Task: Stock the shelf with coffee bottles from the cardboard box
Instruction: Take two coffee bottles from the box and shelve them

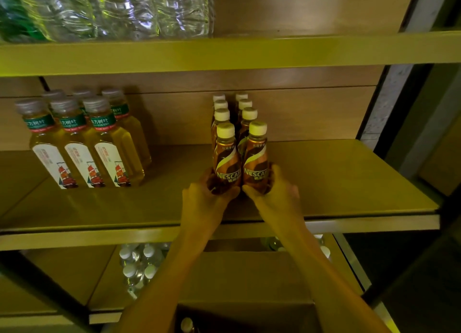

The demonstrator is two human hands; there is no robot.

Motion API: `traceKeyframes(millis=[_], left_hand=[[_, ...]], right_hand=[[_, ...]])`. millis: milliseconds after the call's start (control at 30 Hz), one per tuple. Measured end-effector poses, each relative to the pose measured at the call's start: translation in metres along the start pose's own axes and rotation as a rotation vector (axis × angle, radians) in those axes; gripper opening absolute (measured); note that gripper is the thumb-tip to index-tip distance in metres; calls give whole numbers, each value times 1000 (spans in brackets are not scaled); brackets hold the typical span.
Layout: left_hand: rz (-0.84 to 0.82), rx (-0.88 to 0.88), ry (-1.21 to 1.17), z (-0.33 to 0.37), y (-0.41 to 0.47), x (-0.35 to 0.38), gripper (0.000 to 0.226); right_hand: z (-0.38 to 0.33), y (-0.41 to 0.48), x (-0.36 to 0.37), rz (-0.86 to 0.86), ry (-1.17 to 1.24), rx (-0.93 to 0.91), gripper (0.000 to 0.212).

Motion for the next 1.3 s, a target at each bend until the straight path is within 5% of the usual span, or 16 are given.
traceKeyframes(millis=[433,700,867,1300], left_hand=[[-8,27,48,-6,17,4,59],[-5,226,564,17,-7,-9,51],[-30,294,756,23,-41,-27,67],[-87,408,830,-19,-145,-39,66]], right_hand=[[-4,12,3,8,-3,-41,65],[-3,-3,-8,-99,-339,-86,73],[-9,-46,-38,15,-520,-312,59],[32,-153,-42,-134,-592,-313,65]])
Point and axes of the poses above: each hand's wrist, its own y-axis towards the middle knuckle, its own x-axis out of the palm, z = x × y, the point moved 7 cm from there along y, towards the middle knuckle, and after that the axes turned 5 degrees about z, right-handed, at the moved point
